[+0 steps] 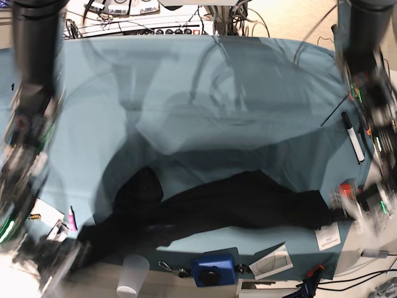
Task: Layout the t-shirt on the table in an organized manner, then fold the t-shirt properly
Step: 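Lift the shirt with both grippers and swing it up off the table, then stretch the shirt between both grippers and lay it flat on the table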
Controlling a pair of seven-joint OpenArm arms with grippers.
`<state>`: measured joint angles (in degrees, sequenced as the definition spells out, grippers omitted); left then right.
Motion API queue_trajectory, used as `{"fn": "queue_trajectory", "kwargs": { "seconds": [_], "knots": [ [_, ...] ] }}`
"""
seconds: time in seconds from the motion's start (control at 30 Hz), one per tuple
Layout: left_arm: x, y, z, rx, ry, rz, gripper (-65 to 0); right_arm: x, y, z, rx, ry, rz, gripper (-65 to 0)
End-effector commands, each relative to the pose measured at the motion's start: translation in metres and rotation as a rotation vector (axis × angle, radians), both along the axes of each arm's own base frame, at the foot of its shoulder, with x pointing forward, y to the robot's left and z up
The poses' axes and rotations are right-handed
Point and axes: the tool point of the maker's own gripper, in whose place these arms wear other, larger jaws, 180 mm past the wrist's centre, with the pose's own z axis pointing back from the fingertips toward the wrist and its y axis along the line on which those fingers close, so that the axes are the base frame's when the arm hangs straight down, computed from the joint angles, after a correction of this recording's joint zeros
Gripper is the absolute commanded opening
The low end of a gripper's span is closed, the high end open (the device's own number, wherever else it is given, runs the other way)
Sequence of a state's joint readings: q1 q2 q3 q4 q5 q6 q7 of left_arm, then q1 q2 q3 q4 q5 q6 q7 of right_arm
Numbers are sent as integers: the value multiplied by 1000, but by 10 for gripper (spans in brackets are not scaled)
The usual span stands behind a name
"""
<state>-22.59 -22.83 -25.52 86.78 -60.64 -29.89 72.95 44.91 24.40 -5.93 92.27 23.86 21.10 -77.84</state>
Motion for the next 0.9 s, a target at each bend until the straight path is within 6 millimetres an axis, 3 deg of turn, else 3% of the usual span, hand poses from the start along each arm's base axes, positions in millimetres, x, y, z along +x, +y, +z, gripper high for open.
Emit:
{"fn": "queue_trajectory", "kwargs": {
  "seconds": [0.0, 0.23, 0.4, 0.5, 0.7, 0.87],
  "knots": [
    [-1, 3, 17, -4, -64, 3, -650, -3, -6, 12, 1, -55, -9, -650],
    [-57, 20, -23, 46, 13, 60, -650, -64, -20, -71, 79, 64, -47, -650],
    [-94, 42, -48, 21, 87, 129, -650, -116, -39, -118, 100, 164, -95, -650],
    [-120, 42, -67, -7, 165, 119, -650, -151, -42, -141, 102, 227, -97, -650],
    [-167, 33, -99, -41, 291, 71, -650, -222, -45, -170, 53, 338, -107, -650],
    [-199, 31, -119, -28, 366, 53, -650, -271, -53, -174, -8, 401, -136, -650]
  ]
}}
